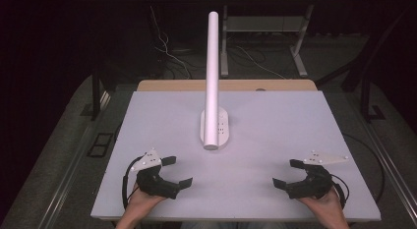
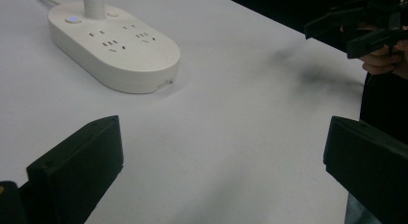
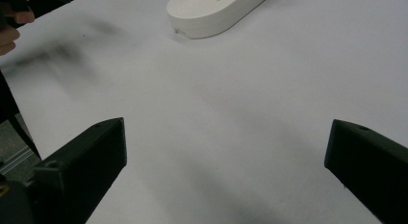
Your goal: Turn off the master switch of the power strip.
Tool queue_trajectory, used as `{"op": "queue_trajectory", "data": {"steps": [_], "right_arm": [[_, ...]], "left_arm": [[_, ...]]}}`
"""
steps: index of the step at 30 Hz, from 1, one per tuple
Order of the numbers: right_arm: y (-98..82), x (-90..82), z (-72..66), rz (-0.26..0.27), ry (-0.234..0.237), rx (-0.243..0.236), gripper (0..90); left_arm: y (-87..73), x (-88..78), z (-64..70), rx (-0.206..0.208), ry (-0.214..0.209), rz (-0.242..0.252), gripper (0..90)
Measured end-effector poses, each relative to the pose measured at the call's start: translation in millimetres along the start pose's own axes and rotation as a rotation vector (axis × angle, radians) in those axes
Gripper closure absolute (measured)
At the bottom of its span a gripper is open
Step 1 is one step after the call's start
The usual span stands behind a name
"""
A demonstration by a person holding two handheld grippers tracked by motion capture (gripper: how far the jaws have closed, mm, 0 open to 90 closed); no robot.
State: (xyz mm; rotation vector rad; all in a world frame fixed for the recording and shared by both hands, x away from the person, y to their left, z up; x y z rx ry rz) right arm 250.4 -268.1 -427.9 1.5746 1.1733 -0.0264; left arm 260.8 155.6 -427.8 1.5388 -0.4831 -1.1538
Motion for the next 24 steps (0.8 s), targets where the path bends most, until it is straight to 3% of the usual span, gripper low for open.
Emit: {"op": "queue_trajectory", "data": {"steps": [24], "right_arm": [[-1.6, 0.8, 1.5, -0.031, 0.022, 0.006, 0.5]], "left_arm": [[3.8, -0.8, 1.8, 0.009, -0.007, -0.01, 0.0]]}}
Point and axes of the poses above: each handheld gripper's, and its own axes: x roughly forward along the jaws, y roughly out of its top, z roughly to its right, the point moved 2 cm from there along x, roughly forward along the jaws, and after that the axes turned 11 degrees about x, right-handed, at the moved point
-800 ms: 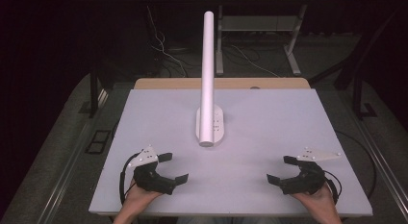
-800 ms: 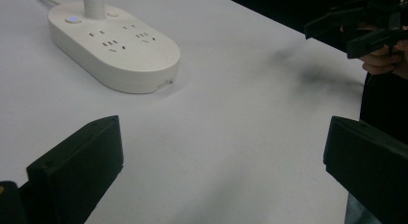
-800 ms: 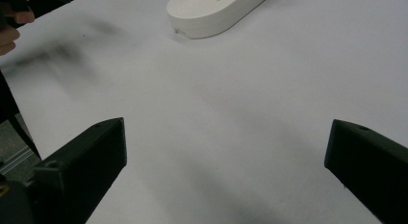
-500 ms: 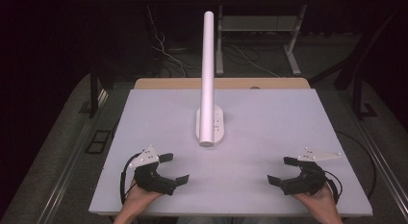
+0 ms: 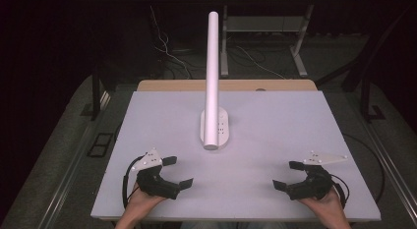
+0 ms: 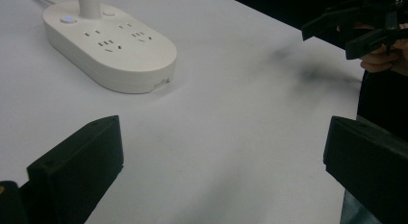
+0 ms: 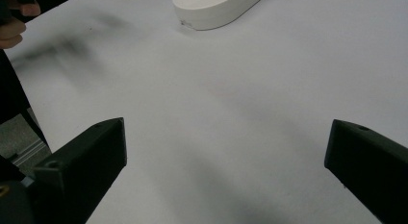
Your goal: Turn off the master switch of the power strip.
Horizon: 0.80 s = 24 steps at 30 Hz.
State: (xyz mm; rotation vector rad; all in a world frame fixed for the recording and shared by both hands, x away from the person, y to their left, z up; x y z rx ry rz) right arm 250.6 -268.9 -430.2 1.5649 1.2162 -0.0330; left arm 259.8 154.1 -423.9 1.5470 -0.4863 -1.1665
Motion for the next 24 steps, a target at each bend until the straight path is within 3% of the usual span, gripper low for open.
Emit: {"op": "queue_trajectory", "data": {"steps": [12, 24], "right_arm": [[-0.7, 1.5, -0.5, -0.015, -0.002, -0.006, 0.5], [-1.1, -0.2, 2.5, -0.013, -0.007, 0.002, 0.5]], "left_arm": [[7.9, -2.6, -2.9, 0.019, -0.017, -0.029, 0.0], [17.7, 3.1, -8.0, 0.01, -0.051, -0.062, 0.0]]}}
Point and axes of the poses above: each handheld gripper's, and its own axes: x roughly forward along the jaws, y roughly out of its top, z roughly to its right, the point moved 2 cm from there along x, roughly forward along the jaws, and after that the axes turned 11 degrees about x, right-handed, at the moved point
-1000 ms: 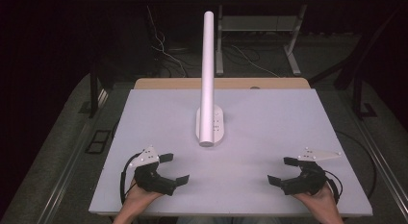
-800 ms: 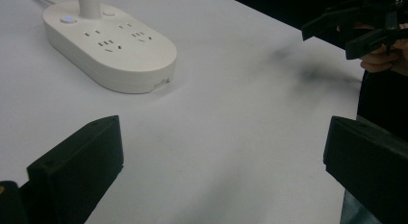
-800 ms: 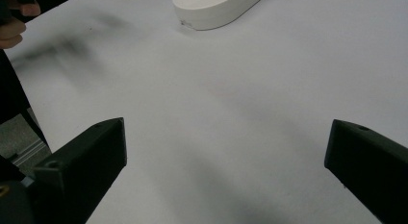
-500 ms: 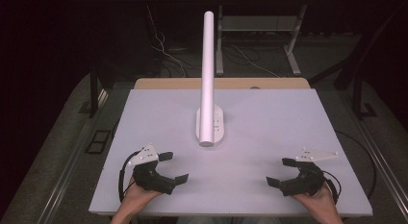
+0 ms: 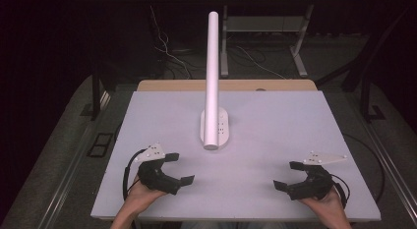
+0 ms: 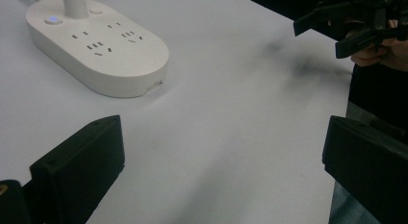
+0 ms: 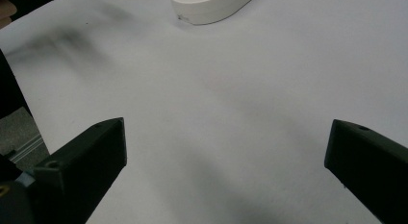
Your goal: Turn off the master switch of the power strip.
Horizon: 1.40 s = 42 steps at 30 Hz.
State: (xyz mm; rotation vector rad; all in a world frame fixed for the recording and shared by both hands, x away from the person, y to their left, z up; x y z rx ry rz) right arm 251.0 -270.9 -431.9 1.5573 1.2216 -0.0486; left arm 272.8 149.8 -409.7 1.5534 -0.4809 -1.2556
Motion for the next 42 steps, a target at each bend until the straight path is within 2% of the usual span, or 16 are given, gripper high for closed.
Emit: {"op": "queue_trajectory", "data": {"steps": [4, 20, 42], "right_arm": [[0.0, 0.1, 1.0, 0.004, -0.003, -0.003, 0.5], [-0.6, 1.5, 0.5, -0.004, -0.004, 0.004, 0.5], [-0.5, -0.2, 2.3, 0.003, -0.011, 0.0, 0.5]], "left_arm": [[2.9, -1.2, -4.3, 0.004, 0.013, -0.005, 0.0], [10.0, -1.5, -18.5, -0.03, 0.005, -0.005, 0.0], [31.4, -0.5, -43.6, -0.021, 0.025, -0.019, 0.3]]}}
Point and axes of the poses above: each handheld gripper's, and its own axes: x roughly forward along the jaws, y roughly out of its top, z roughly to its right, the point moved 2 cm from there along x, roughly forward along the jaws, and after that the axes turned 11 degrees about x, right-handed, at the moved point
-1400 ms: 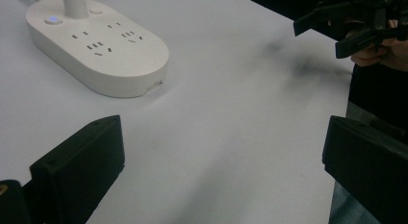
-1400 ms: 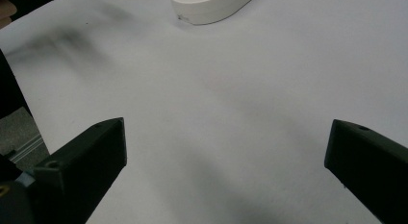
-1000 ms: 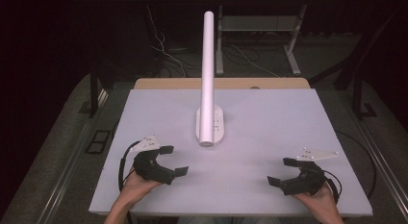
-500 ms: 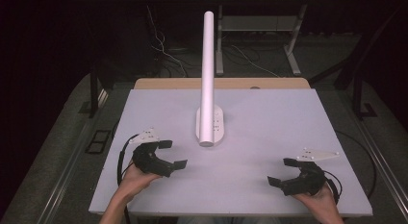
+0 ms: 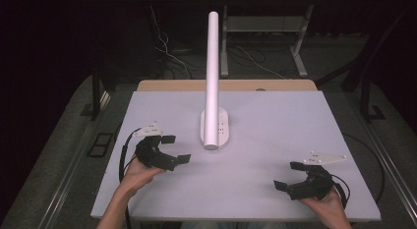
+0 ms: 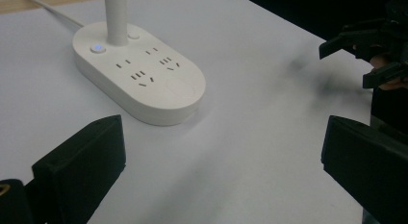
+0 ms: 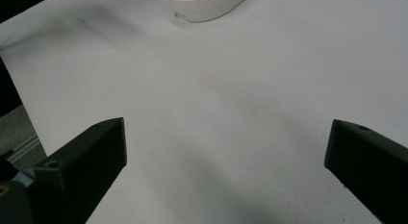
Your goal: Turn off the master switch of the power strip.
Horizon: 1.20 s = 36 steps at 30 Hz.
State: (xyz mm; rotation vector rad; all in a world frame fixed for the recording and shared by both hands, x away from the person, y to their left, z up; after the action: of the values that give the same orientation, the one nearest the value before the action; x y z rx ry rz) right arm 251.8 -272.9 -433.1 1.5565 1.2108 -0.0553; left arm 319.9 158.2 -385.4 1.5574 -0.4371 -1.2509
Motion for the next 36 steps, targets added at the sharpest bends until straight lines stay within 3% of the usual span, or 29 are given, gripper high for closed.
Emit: {"op": "queue_trajectory", "data": {"steps": [17, 36], "right_arm": [[0.0, -7.5, 4.8, 0.025, -0.003, 0.021, 0.5], [-1.1, -6.4, 5.4, 0.022, -0.006, 0.018, 0.5]], "left_arm": [[14.1, 5.8, -22.1, -0.013, 0.022, -0.003, 1.4], [38.3, 20.8, -42.7, 0.01, 0.018, -0.039, 1.6]]}}
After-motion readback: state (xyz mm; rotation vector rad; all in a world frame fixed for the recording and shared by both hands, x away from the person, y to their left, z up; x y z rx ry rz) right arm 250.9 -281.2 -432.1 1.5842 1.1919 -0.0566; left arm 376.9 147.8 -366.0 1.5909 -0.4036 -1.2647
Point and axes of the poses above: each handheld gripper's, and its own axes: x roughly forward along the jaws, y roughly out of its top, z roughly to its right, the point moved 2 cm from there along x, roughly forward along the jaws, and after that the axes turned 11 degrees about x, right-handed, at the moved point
